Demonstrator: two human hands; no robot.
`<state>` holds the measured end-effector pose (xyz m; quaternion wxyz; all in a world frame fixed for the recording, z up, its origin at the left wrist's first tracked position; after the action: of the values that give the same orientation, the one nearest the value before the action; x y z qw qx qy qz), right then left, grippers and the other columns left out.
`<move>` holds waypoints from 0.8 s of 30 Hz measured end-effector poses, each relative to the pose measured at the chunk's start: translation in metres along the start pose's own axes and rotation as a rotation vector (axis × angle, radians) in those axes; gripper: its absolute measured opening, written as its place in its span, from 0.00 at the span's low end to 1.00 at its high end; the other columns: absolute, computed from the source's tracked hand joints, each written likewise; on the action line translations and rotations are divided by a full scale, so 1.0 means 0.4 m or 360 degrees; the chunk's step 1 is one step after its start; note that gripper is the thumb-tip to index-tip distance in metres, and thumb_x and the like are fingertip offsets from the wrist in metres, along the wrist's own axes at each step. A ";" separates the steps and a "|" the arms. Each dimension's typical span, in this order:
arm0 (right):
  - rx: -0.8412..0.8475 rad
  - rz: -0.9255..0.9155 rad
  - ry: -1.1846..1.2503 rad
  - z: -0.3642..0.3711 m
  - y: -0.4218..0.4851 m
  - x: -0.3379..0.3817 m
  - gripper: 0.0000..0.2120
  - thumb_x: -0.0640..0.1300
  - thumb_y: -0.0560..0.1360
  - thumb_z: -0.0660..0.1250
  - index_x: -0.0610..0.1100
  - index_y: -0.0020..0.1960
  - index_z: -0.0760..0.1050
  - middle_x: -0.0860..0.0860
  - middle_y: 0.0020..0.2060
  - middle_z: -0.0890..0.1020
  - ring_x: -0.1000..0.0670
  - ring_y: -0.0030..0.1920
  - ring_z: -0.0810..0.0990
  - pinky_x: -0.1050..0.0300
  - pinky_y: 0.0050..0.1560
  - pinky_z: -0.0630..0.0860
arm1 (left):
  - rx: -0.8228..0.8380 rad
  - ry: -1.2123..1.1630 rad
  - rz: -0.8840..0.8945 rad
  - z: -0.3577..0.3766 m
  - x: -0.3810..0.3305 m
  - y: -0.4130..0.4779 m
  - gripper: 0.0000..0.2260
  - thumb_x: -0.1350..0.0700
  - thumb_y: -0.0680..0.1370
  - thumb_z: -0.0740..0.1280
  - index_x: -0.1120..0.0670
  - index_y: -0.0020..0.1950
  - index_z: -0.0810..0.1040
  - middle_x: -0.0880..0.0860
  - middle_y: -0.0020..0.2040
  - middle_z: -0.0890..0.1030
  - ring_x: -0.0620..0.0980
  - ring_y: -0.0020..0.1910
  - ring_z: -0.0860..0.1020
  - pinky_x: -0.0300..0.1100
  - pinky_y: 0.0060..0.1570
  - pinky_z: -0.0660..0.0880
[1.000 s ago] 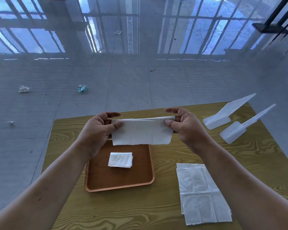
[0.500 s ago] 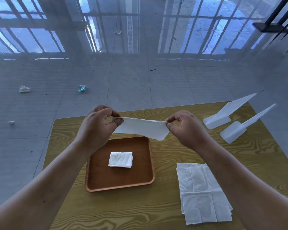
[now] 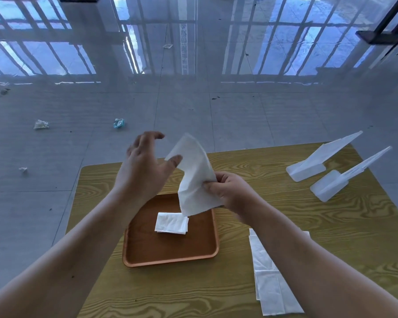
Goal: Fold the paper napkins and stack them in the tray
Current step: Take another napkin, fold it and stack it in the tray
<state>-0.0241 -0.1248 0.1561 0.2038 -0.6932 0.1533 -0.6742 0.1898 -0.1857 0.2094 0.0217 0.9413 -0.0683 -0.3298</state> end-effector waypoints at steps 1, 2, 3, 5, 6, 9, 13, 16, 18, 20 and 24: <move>0.0022 0.0085 0.0244 0.002 -0.002 -0.008 0.09 0.36 0.81 0.67 0.44 0.55 0.86 0.46 0.49 0.89 0.48 0.49 0.87 0.44 0.57 0.81 | 0.0028 -0.0011 -0.0108 0.006 0.018 -0.012 0.33 0.33 0.74 0.72 0.47 0.73 0.68 0.54 0.73 0.74 0.58 0.71 0.73 0.51 0.61 0.71; 0.0028 0.0155 0.0424 0.003 -0.002 -0.016 0.09 0.36 0.82 0.67 0.44 0.56 0.85 0.46 0.49 0.89 0.47 0.51 0.87 0.41 0.59 0.80 | 0.0096 -0.0052 -0.0196 0.016 0.036 -0.024 0.39 0.27 0.71 0.70 0.46 0.74 0.66 0.54 0.73 0.75 0.57 0.70 0.74 0.53 0.63 0.73; 0.0025 0.0201 0.0554 0.004 0.000 -0.023 0.08 0.36 0.82 0.68 0.43 0.57 0.84 0.46 0.50 0.89 0.45 0.52 0.86 0.40 0.60 0.79 | 0.0198 -0.0125 -0.0286 0.027 0.052 -0.039 0.44 0.22 0.67 0.67 0.45 0.75 0.64 0.52 0.70 0.77 0.55 0.68 0.76 0.53 0.63 0.75; 0.0067 0.0216 0.0718 0.010 0.002 -0.029 0.09 0.35 0.82 0.67 0.42 0.60 0.81 0.44 0.51 0.89 0.44 0.51 0.87 0.44 0.53 0.83 | 0.0455 -0.0336 -0.0502 0.054 0.076 -0.066 0.55 0.15 0.58 0.64 0.46 0.76 0.64 0.47 0.59 0.84 0.51 0.58 0.83 0.52 0.58 0.79; 0.0105 0.0196 0.0751 0.015 -0.001 -0.026 0.11 0.33 0.81 0.67 0.41 0.62 0.79 0.44 0.52 0.89 0.44 0.50 0.88 0.48 0.47 0.85 | 0.0593 -0.0463 -0.0616 0.070 0.084 -0.079 0.57 0.15 0.57 0.65 0.47 0.77 0.64 0.48 0.52 0.87 0.50 0.52 0.86 0.52 0.55 0.81; 0.0145 0.0124 0.0672 0.032 -0.004 -0.025 0.27 0.28 0.80 0.66 0.46 0.75 0.68 0.41 0.60 0.85 0.44 0.49 0.88 0.50 0.41 0.87 | 0.0932 -0.0878 -0.0823 0.111 0.095 -0.115 0.55 0.23 0.60 0.72 0.47 0.80 0.61 0.50 0.48 0.90 0.49 0.44 0.88 0.47 0.46 0.81; 0.0150 0.0015 0.0550 0.045 -0.005 -0.034 0.49 0.25 0.79 0.67 0.57 0.85 0.45 0.39 0.69 0.77 0.46 0.50 0.88 0.51 0.45 0.87 | 0.0929 -0.1272 -0.0890 0.130 0.099 -0.123 0.53 0.32 0.62 0.78 0.45 0.82 0.60 0.53 0.51 0.86 0.53 0.49 0.88 0.45 0.48 0.79; 0.0221 -0.0086 0.0443 0.051 -0.011 -0.016 0.49 0.25 0.79 0.66 0.59 0.85 0.46 0.38 0.77 0.68 0.50 0.51 0.87 0.55 0.47 0.85 | 0.0983 -0.1401 -0.0944 0.130 0.096 -0.116 0.49 0.36 0.66 0.78 0.45 0.81 0.61 0.54 0.55 0.86 0.55 0.53 0.87 0.46 0.50 0.79; 0.0268 -0.0157 0.0347 0.052 -0.014 -0.006 0.48 0.25 0.79 0.66 0.58 0.85 0.48 0.42 0.75 0.68 0.52 0.50 0.87 0.57 0.48 0.84 | 0.1063 -0.1533 -0.0994 0.128 0.093 -0.112 0.43 0.40 0.68 0.78 0.44 0.79 0.63 0.52 0.63 0.86 0.54 0.56 0.86 0.47 0.51 0.79; 0.0306 -0.0193 0.0264 0.048 -0.015 0.001 0.47 0.25 0.79 0.66 0.56 0.85 0.50 0.44 0.70 0.72 0.53 0.48 0.86 0.57 0.49 0.84 | 0.1089 -0.1735 -0.1016 0.128 0.089 -0.110 0.36 0.47 0.71 0.79 0.44 0.76 0.68 0.55 0.65 0.85 0.55 0.57 0.85 0.47 0.51 0.82; 0.0336 -0.0139 0.0330 0.034 -0.015 0.018 0.39 0.28 0.80 0.67 0.53 0.83 0.57 0.40 0.63 0.81 0.45 0.52 0.83 0.52 0.54 0.84 | 0.0843 -0.1876 -0.0867 0.126 0.079 -0.094 0.30 0.63 0.70 0.79 0.52 0.71 0.77 0.61 0.55 0.86 0.53 0.46 0.87 0.44 0.44 0.84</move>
<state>-0.0107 -0.1221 0.1653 0.2290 -0.6005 0.0716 -0.7628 0.1871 -0.1528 0.1472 -0.3325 0.5628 0.0916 -0.7512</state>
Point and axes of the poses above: each hand's wrist, its own y-axis towards the middle knuckle, its own z-axis out of the palm, x = y × z, the point moved 2 cm from there along y, towards the middle knuckle
